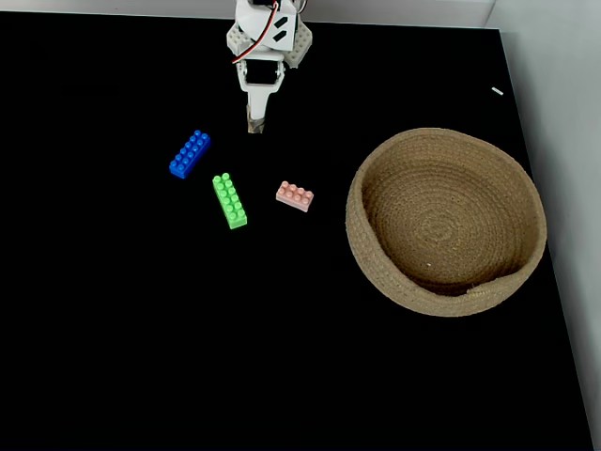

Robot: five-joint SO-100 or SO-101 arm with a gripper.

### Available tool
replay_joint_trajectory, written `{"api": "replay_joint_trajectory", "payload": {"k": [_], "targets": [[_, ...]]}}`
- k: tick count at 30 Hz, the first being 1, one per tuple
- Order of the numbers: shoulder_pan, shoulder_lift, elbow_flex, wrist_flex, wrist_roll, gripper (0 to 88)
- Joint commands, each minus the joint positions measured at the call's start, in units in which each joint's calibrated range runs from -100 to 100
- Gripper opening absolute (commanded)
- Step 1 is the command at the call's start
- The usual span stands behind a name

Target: Place the lego blocks in the tray

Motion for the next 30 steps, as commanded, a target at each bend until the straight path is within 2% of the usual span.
{"api": "replay_joint_trajectory", "payload": {"k": [1,12,21,24,30], "targets": [[0.39,-0.49,-0.39,-0.62,-0.29,0.0],[0.64,1.57,-1.30,-0.53,0.49,2.0],[1.71,35.71,-31.39,-0.53,4.05,1.8],[2.70,44.13,-36.68,-1.37,8.06,5.5],[8.72,57.72,-45.62,-2.45,20.95,10.0]]}}
